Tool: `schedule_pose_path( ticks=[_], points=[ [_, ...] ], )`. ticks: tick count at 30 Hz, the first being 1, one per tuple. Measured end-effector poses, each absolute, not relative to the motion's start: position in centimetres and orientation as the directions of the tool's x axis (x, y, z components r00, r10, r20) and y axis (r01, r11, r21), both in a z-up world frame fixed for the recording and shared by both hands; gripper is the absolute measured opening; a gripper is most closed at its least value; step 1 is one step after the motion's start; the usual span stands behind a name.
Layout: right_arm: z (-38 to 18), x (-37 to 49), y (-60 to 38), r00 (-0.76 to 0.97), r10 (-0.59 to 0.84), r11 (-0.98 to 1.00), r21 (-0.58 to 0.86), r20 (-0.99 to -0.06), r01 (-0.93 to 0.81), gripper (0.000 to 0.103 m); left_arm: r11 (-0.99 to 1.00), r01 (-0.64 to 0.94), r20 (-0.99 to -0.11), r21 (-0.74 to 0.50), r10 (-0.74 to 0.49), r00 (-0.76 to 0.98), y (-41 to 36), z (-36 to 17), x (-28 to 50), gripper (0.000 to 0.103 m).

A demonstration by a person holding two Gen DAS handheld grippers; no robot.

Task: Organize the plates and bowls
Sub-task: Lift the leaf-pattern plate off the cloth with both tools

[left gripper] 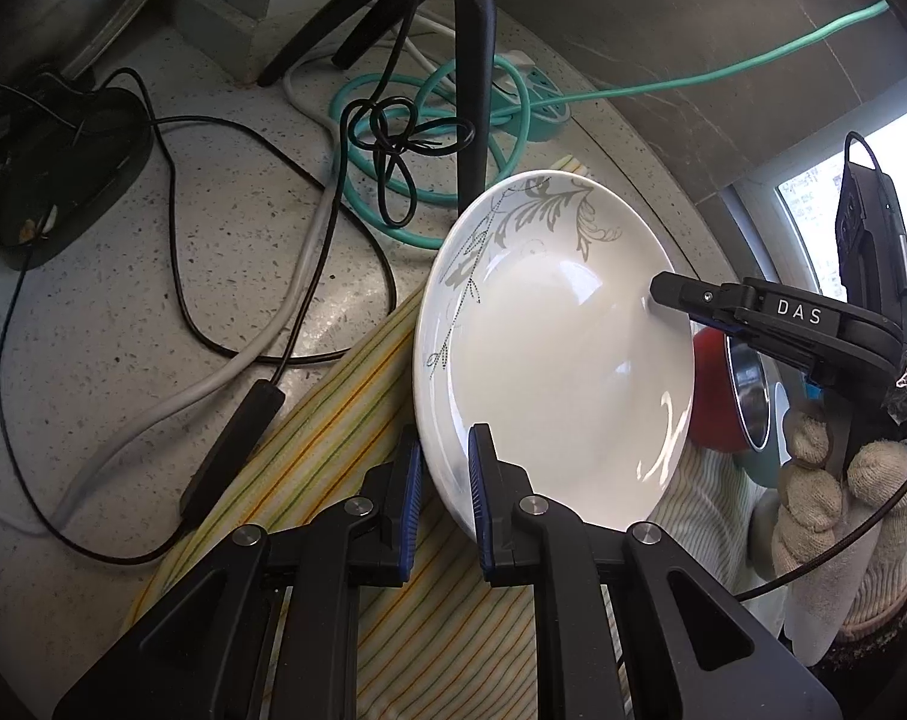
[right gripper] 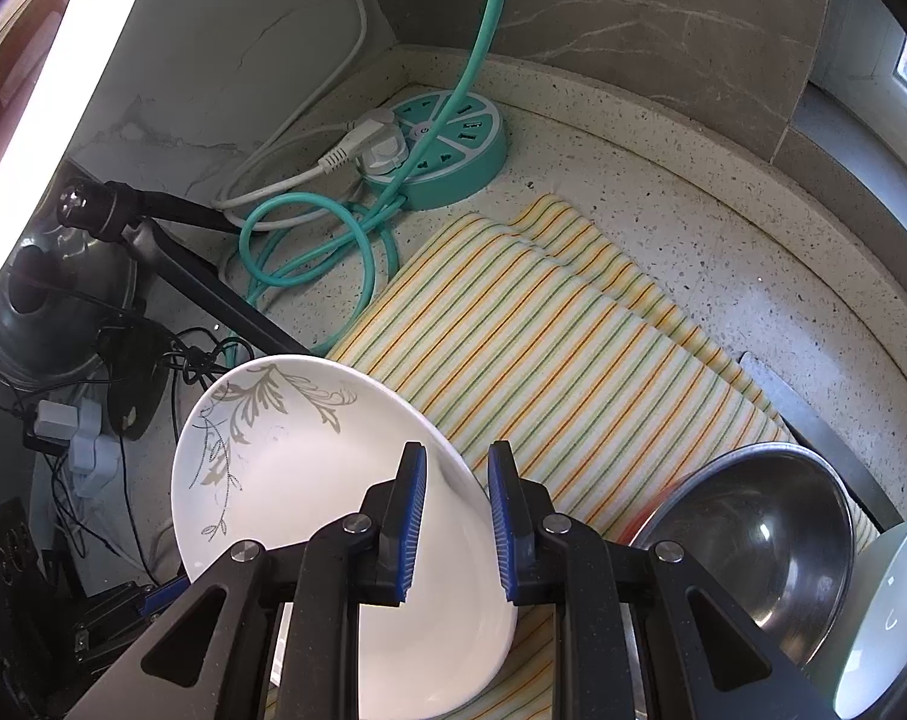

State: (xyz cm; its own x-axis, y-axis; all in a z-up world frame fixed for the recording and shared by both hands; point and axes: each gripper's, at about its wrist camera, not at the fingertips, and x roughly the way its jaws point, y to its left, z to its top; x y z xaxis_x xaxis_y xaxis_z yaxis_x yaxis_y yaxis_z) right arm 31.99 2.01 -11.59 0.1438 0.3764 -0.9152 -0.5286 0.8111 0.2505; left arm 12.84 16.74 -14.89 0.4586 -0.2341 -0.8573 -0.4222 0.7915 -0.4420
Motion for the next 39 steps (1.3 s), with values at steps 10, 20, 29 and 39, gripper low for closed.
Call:
schedule_pose_path(
  ticks=[10,20,29,39],
  points=[
    [-12.0,30.6,1.4,0.116,0.390,0.829,0.293,-0.914,-0.476,0.014,0.795,-0.431,-0.860,-0.426,-0.208,0.466,17.9,-14.3,11.3,0.013],
    [-11.6,28.9,0.5,0.099,0.413,0.840,0.336,-0.905,-0.426,0.013,0.802,-0.423,-0.858,-0.422,-0.202,0.473,18.0,-13.5,10.6,0.013],
    [-10.7,27.0,-0.6,0.099,0.432,0.844,0.364,-0.896,-0.394,0.012,0.813,-0.405,-0.854,-0.418,-0.199,0.481,18.1,-12.5,9.8,0.013],
    [-11.1,24.9,-2.4,0.092,0.437,0.862,0.387,-0.895,-0.328,0.011,0.827,-0.377,-0.857,-0.417,-0.220,0.466,18.0,-12.5,9.0,0.013]
  ],
)
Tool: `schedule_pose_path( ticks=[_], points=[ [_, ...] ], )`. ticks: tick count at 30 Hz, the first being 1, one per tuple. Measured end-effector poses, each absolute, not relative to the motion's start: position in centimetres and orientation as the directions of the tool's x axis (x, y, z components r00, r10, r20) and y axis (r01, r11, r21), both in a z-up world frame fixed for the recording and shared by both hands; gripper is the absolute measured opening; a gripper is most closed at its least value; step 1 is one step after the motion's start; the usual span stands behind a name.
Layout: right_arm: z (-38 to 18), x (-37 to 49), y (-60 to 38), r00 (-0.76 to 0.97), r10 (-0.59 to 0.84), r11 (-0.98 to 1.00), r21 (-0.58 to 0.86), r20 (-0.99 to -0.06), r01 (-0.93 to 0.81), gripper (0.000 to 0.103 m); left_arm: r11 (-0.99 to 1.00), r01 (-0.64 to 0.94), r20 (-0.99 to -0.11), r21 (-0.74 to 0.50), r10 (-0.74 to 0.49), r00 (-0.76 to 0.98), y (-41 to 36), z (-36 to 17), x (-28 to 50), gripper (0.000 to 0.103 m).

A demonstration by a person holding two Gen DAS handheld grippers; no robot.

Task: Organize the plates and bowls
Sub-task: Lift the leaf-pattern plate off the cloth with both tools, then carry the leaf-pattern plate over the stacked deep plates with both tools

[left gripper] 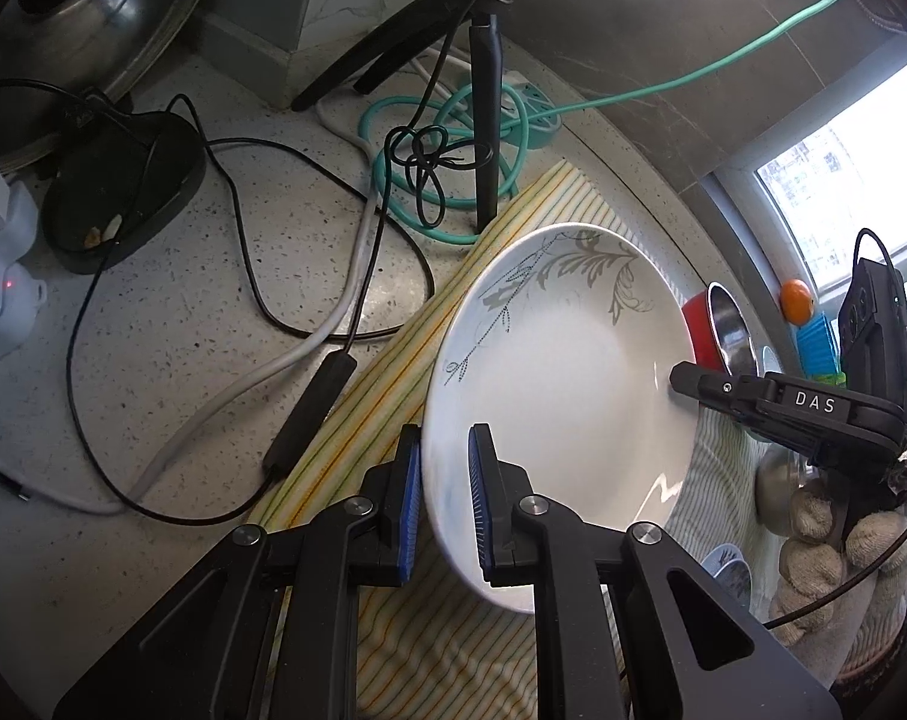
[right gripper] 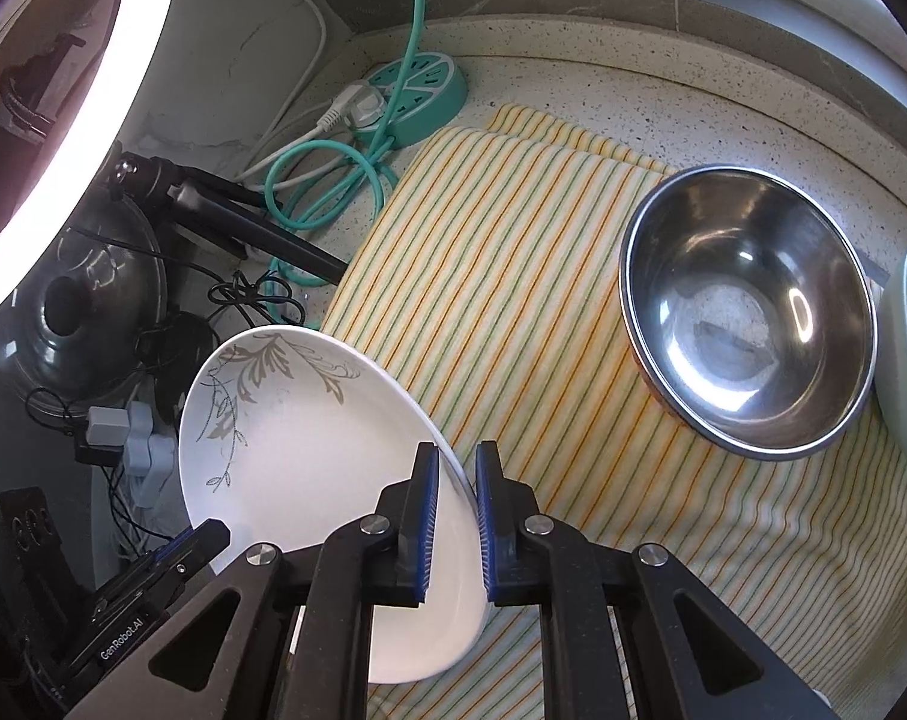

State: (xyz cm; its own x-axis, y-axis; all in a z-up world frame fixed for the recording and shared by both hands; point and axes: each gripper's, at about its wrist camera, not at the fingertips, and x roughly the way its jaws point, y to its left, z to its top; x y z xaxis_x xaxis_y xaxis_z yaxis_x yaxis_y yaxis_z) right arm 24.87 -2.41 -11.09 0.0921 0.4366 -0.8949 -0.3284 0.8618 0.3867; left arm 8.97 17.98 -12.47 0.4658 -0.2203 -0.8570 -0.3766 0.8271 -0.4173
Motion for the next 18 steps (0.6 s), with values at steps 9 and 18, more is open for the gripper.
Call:
schedule_pose_path(
  ticks=[9,18],
  points=[
    [-11.1,23.2,-3.8,0.097,0.435,0.874,0.395,-0.895,-0.284,0.011,0.848,-0.337,-0.861,-0.408,-0.234,0.452,17.5,-12.1,8.5,0.013],
    [-10.3,21.7,-5.0,0.112,0.441,0.880,0.405,-0.891,-0.247,0.011,0.866,-0.297,-0.854,-0.403,-0.239,0.461,17.2,-11.2,8.1,0.013]
  ],
)
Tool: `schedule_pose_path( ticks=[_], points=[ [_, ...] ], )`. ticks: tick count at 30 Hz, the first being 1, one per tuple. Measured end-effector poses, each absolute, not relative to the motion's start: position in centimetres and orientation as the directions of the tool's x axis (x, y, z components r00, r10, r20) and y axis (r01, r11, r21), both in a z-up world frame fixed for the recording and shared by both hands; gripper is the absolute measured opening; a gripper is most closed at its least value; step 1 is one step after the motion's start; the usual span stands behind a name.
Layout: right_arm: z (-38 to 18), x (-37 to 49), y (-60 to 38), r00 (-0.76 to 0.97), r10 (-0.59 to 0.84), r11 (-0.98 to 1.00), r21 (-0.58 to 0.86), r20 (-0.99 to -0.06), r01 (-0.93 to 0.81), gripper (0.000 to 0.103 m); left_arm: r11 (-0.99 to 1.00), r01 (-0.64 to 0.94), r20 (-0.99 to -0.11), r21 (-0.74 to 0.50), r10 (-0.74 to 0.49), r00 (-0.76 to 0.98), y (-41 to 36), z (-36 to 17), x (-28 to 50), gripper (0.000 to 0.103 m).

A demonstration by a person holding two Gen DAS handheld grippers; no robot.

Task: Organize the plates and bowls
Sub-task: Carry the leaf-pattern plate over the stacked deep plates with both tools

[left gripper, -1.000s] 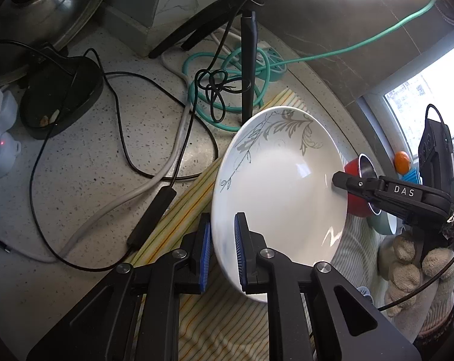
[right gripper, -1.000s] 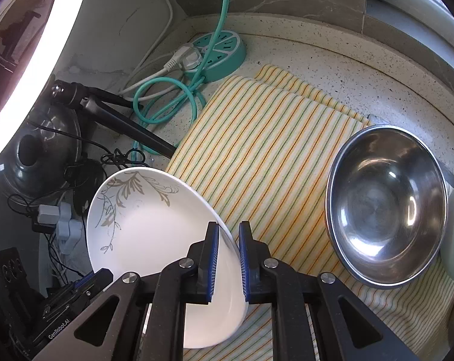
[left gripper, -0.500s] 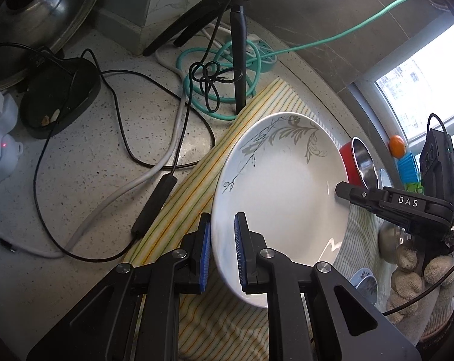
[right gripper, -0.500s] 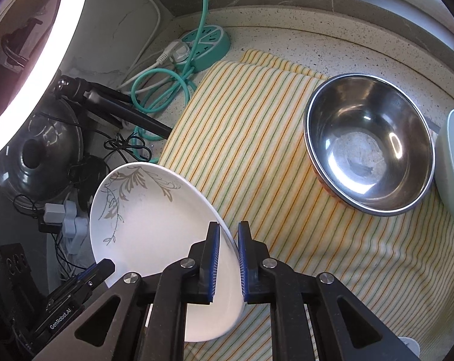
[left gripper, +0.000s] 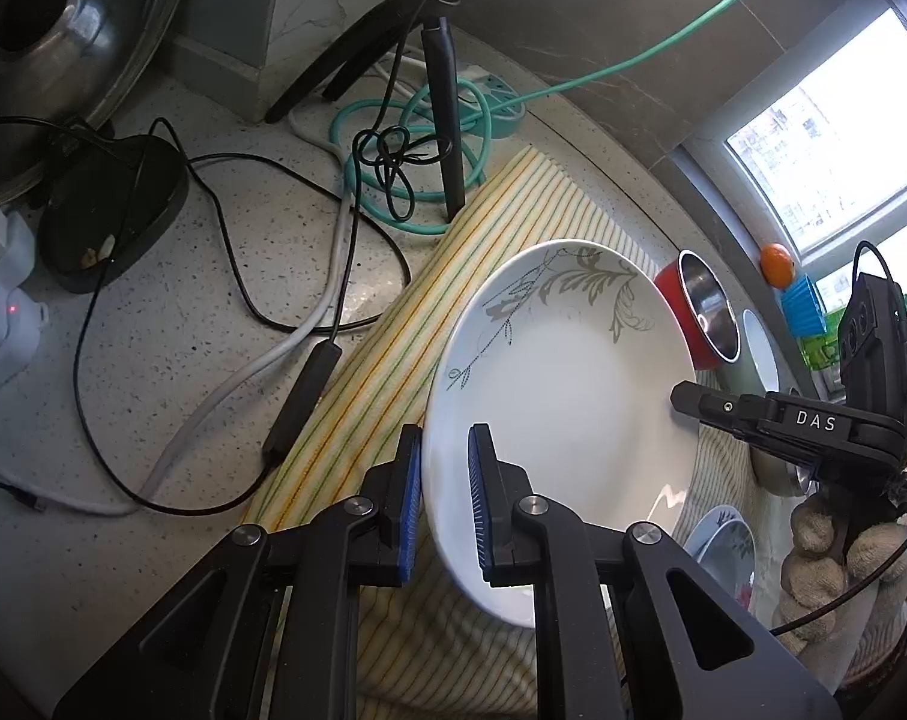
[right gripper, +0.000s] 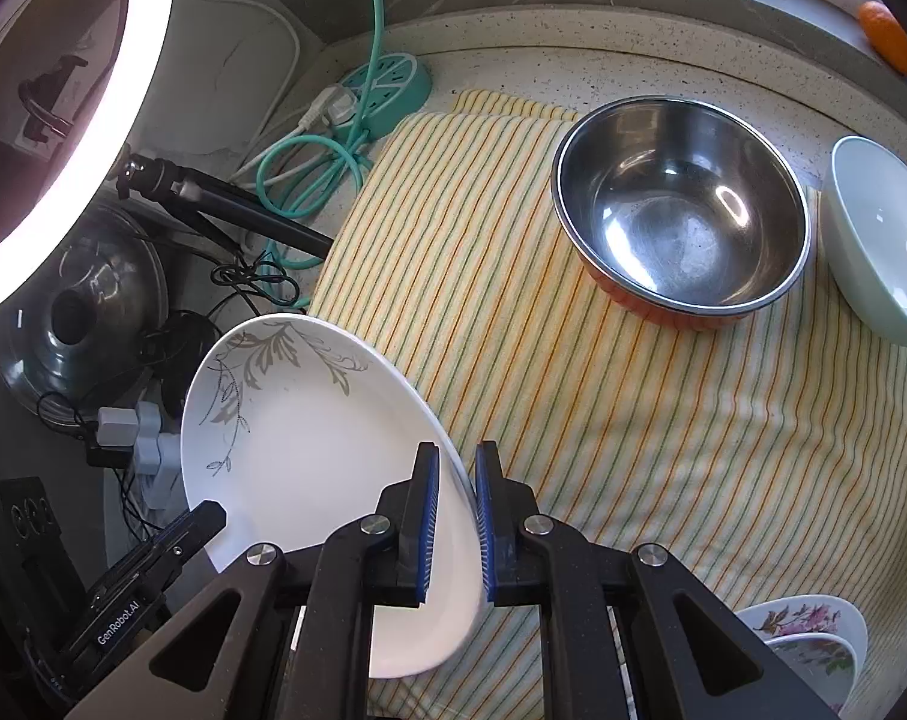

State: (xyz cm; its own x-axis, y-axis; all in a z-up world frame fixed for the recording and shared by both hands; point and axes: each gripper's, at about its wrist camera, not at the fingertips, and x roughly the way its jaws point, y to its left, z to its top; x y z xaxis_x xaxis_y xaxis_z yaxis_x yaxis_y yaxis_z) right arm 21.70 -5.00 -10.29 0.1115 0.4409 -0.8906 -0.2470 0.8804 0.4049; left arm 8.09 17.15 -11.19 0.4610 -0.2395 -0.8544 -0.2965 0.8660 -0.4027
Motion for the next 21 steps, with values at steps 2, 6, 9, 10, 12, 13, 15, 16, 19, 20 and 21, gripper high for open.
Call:
schedule_pose_path(
  ticks=[2,6,9,10,12,13,15,16,19,20,21],
  points=[
    [-10.2,21.4,-5.3,0.114,0.445,0.880,0.411,-0.888,-0.239,0.011,0.867,-0.293,-0.855,-0.402,-0.241,0.459,17.0,-11.2,7.9,0.013],
    [-10.0,20.8,-5.9,0.117,0.447,0.881,0.414,-0.887,-0.229,0.011,0.874,-0.279,-0.856,-0.397,-0.243,0.456,16.6,-11.0,7.7,0.013],
    [-9.9,20.4,-6.6,0.120,0.450,0.882,0.420,-0.885,-0.216,0.011,0.878,-0.266,-0.856,-0.397,-0.250,0.452,16.3,-10.8,7.7,0.013],
    [-9.8,20.4,-6.8,0.120,0.454,0.881,0.424,-0.883,-0.210,0.011,0.879,-0.263,-0.856,-0.397,-0.251,0.452,16.2,-10.7,7.7,0.013],
    [-9.6,20.1,-7.2,0.126,0.452,0.883,0.423,-0.883,-0.205,0.011,0.882,-0.253,-0.854,-0.397,-0.254,0.454,15.9,-10.3,7.6,0.013],
    [-9.5,20.0,-7.4,0.128,0.453,0.883,0.424,-0.882,-0.203,0.011,0.886,-0.246,-0.854,-0.393,-0.253,0.455,15.7,-10.0,7.6,0.013],
    [-9.2,19.8,-8.0,0.132,0.460,0.881,0.432,-0.878,-0.193,0.011,0.890,-0.232,-0.852,-0.392,-0.256,0.458,15.4,-9.6,7.6,0.013],
    [-9.0,19.7,-8.2,0.133,0.464,0.879,0.437,-0.876,-0.189,0.011,0.891,-0.228,-0.850,-0.393,-0.258,0.459,15.3,-9.4,7.6,0.013],
    [-8.4,19.2,-8.8,0.142,0.462,0.881,0.436,-0.875,-0.183,0.011,0.894,-0.213,-0.847,-0.394,-0.264,0.461,14.8,-9.0,7.6,0.013],
    [-8.2,19.0,-9.1,0.145,0.459,0.883,0.433,-0.876,-0.181,0.011,0.895,-0.208,-0.846,-0.395,-0.266,0.461,14.6,-8.9,7.6,0.013],
    [-8.1,18.9,-9.3,0.147,0.457,0.885,0.431,-0.877,-0.178,0.011,0.896,-0.202,-0.845,-0.395,-0.269,0.462,14.4,-8.7,7.5,0.013]
  ],
)
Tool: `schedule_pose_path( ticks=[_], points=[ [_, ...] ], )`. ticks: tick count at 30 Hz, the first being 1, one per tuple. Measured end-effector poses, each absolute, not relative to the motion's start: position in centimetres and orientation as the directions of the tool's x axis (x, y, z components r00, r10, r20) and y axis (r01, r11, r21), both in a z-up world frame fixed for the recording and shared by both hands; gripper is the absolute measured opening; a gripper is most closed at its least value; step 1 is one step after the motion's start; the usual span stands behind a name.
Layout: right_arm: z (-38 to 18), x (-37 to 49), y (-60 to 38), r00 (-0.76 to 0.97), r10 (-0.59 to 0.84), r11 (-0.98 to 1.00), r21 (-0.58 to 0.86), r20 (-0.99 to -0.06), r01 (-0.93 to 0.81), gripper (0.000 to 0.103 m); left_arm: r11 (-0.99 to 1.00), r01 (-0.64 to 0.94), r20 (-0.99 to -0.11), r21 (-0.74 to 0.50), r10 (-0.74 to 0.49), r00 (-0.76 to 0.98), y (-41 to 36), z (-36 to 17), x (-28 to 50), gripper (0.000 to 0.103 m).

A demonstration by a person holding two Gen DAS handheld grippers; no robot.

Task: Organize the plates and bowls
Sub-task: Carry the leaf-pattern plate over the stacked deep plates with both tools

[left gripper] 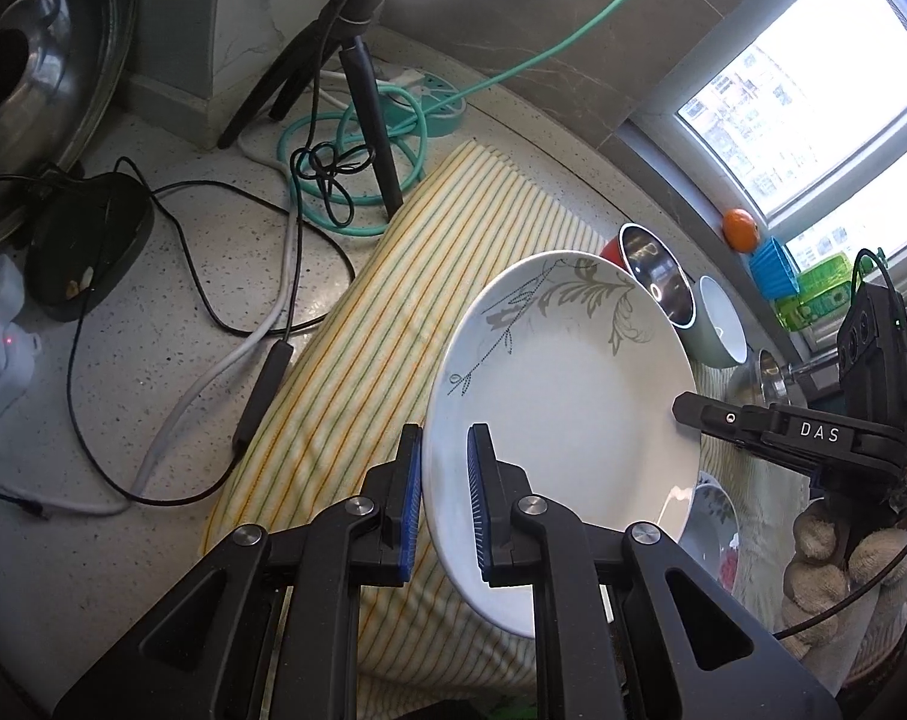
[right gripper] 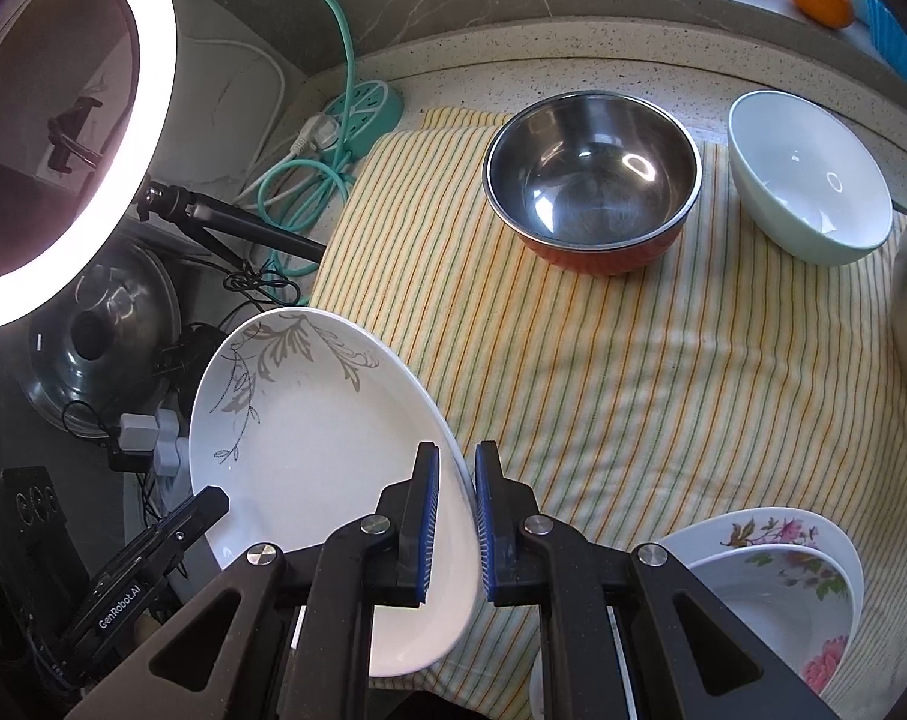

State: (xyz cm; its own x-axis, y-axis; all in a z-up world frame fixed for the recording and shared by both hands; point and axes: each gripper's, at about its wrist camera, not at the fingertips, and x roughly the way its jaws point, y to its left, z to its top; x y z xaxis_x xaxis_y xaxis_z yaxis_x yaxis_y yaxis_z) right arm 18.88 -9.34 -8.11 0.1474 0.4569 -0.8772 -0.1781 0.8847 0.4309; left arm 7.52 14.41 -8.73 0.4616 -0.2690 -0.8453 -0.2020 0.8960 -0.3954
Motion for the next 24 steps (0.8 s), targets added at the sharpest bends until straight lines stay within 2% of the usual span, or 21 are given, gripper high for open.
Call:
schedule_pose_path(
  ticks=[24],
  points=[
    [-7.6,14.2,-20.4,0.199,0.419,0.906,0.424,-0.886,-0.017,0.011,0.913,-0.018,-0.845,-0.407,-0.369,0.387,5.3,-8.4,7.8,0.013]
  ],
)
